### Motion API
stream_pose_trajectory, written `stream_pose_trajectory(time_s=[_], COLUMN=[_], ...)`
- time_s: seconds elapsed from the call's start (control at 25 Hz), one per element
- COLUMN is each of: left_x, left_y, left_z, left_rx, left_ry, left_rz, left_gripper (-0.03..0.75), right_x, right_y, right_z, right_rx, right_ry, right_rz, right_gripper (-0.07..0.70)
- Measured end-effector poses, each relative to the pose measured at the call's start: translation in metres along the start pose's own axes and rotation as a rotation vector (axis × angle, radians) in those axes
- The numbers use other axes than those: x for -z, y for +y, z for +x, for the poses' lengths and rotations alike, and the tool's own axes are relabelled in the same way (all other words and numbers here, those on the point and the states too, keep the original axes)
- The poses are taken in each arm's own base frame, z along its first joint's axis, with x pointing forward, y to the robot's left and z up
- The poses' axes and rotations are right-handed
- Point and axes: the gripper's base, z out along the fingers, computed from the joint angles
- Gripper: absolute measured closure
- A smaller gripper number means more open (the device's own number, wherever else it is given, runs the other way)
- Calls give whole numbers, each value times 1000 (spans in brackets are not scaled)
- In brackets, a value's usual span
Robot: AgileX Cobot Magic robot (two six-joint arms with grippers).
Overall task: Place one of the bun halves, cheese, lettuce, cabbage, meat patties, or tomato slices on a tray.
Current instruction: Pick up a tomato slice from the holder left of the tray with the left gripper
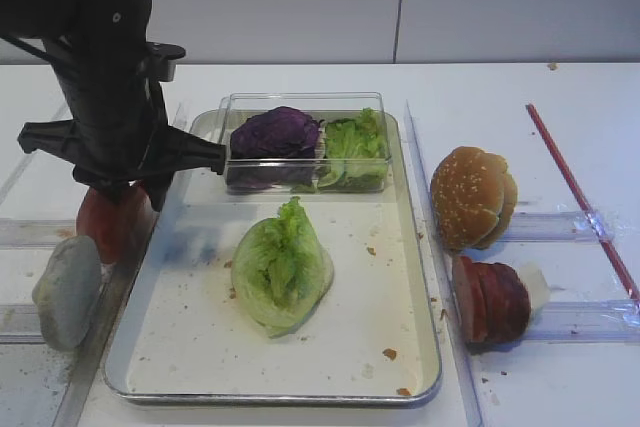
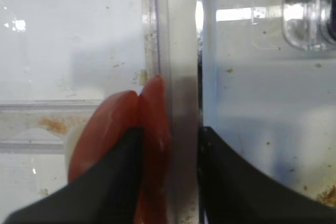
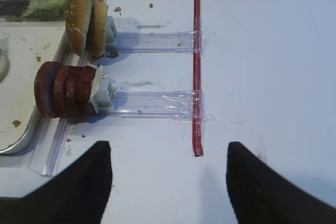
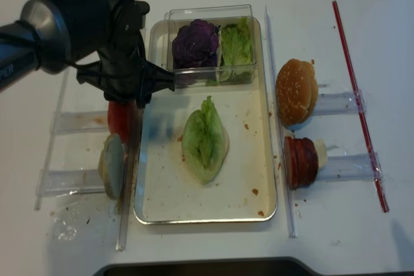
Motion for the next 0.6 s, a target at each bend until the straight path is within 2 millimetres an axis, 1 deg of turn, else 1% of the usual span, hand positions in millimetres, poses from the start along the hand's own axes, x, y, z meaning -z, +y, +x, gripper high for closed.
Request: stream_pose_trajectory(time_s=[0.16,0.32,0.36,0.6], left_x=[0,0,0,1], left_y=[1,2,3,3], left_z=[0,0,-1,-1], left_rx=[-10,-15,-18,-21], left_ry=[-1,-5,-7,-11], left_rz=[-16,-27,-30,-34], left_gripper=[551,679,690,694], right_x=[0,0,0,0], right_y=[0,0,0,0], right_z=[0,0,0,0], right_rx=[0,0,0,0], right_ry=[0,0,0,0], right_rz=[0,0,0,0], right_gripper=[160,160,160,162])
